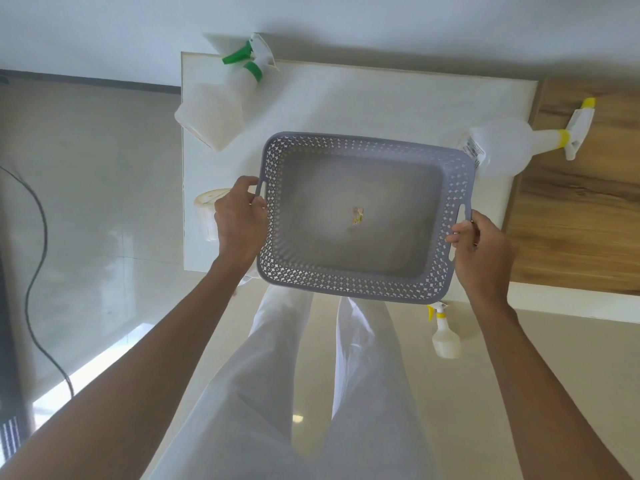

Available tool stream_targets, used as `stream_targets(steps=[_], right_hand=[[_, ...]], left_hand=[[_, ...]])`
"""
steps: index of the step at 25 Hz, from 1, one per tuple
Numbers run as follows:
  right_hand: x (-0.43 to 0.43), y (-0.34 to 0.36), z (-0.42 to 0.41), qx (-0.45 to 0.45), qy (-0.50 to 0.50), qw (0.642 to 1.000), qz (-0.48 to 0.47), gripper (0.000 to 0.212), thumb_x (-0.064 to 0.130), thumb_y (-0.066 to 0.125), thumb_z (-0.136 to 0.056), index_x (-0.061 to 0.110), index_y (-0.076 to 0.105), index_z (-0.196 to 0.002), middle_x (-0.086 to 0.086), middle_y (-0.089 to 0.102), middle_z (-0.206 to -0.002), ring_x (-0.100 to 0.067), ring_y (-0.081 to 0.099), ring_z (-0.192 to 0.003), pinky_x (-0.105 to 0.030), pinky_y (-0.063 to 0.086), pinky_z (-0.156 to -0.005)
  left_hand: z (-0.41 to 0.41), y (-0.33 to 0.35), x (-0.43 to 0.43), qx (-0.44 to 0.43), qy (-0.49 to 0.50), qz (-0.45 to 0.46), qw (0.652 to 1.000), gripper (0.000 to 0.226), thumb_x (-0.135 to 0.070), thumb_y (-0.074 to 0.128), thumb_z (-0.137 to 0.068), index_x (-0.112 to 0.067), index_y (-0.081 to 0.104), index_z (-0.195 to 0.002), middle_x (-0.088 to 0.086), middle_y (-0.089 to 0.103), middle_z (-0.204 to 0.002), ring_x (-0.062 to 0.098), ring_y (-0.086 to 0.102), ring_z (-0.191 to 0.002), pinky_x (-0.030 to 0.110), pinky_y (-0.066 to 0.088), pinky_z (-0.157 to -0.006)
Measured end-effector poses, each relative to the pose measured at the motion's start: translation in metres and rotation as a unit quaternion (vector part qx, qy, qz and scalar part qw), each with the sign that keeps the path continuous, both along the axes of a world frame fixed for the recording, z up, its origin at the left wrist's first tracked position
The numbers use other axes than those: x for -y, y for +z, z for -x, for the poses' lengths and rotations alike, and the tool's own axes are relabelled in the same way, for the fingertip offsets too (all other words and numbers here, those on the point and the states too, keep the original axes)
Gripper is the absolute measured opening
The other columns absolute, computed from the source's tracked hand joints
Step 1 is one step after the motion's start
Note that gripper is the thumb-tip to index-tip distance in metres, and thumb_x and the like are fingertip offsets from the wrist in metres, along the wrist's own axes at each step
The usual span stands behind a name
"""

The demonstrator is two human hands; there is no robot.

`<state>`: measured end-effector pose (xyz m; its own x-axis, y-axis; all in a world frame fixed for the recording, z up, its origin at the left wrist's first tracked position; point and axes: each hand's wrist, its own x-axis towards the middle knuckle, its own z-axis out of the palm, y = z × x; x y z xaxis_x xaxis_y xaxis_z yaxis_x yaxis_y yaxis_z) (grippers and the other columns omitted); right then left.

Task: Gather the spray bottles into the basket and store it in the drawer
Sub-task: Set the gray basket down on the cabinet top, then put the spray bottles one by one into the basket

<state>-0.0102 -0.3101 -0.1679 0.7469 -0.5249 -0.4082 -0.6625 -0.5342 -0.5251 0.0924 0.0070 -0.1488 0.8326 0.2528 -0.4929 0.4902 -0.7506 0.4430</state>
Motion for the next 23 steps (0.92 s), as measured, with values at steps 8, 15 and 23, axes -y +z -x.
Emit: stream_targets(steps=[8, 15, 23], right_hand=[[-0.001, 0.001, -0.006, 0.001, 0.0, 1.0, -0.003, 0.026, 0.006, 0.041, -0.103, -0.001, 0.064, -0.092, -0.006, 0.071, -0.079, -0.031, 0.073, -0.081, -0.043, 0.056, -0.084], [-0.007, 0.017, 0.011, 0.05, -0.091, 0.994, 0.016, 0.036, 0.018, 0.051, -0.102, 0.001, 0.062, -0.131, -0.021, 0.068, -0.125, -0.029, 0.065, -0.109, 0.006, 0.036, -0.073], [-0.051, 0.045, 0.049, 0.081, -0.069, 0.994, 0.003, 0.027, 0.014, 0.054, -0.097, 0.009, 0.069, -0.119, -0.016, 0.066, -0.121, 0.015, 0.058, -0.096, 0.002, 0.046, -0.076]], left_hand=[[-0.006, -0.006, -0.003, 0.01, -0.007, -0.002, 1.0, 0.033, -0.001, 0.048, -0.09, -0.009, 0.062, -0.119, 0.013, 0.075, -0.084, 0.033, 0.069, -0.083, 0.047, 0.057, -0.08], [-0.001, 0.028, -0.053, 0.16, -0.001, -0.017, 0.987, 0.022, -0.021, 0.063, -0.091, -0.01, 0.07, -0.108, 0.006, 0.073, -0.103, 0.017, 0.07, -0.086, 0.033, 0.058, -0.083], [0.013, -0.008, -0.099, -0.127, -0.046, -0.024, 0.991, 0.094, -0.069, 0.066, -0.077, -0.027, 0.03, -0.153, 0.011, 0.047, -0.148, 0.031, 0.047, -0.135, 0.046, 0.038, -0.114]])
